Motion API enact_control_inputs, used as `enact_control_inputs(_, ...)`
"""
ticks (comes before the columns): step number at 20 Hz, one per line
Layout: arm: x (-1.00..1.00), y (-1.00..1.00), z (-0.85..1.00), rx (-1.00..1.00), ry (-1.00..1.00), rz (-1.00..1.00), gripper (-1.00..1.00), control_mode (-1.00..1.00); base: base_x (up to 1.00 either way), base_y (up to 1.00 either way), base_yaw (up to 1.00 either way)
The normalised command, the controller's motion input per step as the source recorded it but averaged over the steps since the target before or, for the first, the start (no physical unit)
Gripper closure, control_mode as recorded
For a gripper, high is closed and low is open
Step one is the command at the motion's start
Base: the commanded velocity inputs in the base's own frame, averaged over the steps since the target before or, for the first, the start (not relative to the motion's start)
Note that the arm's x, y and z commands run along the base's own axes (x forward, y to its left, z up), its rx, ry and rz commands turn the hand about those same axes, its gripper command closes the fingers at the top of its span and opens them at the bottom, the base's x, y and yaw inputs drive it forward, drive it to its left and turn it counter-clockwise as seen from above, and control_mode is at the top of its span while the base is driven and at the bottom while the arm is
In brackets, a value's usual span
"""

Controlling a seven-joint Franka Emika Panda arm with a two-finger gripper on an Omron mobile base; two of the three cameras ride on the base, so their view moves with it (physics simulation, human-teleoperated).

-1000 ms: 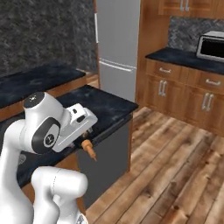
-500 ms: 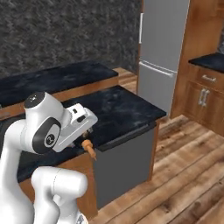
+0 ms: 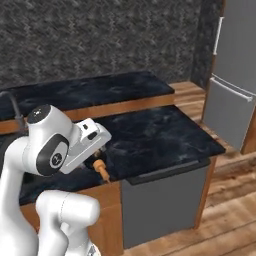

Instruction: Restock the sink supplies by placing the sponge and soap dispenser on the counter and next to the sink. Make sure the soap dispenser is upright.

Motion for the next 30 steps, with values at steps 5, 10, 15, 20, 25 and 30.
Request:
enact_control_inputs(5,0.00,0.00,0.00,0.00,0.00,0.00,1.00,1.00,0.03,-0.92,0.43)
enact_control_inputs(10,0.00,0.00,0.00,0.00,0.00,0.00,1.00,1.00,0.06,-0.61,0.44)
enact_control_inputs(15,0.00,0.00,0.00,0.00,0.00,0.00,1.00,1.00,0.34,-0.04,0.50)
enact_control_inputs(20,0.00,0.00,0.00,0.00,0.00,0.00,1.00,1.00,0.19,-0.33,0.49)
enact_control_inputs(25,0.16,-0.34,0.00,0.00,0.02,0.20,1.00,-1.00,0.07,-0.16,0.16)
enact_control_inputs(30,0.43,-0.28,0.00,-0.05,0.33,0.18,1.00,-1.00,0.00,0.00,0.00)
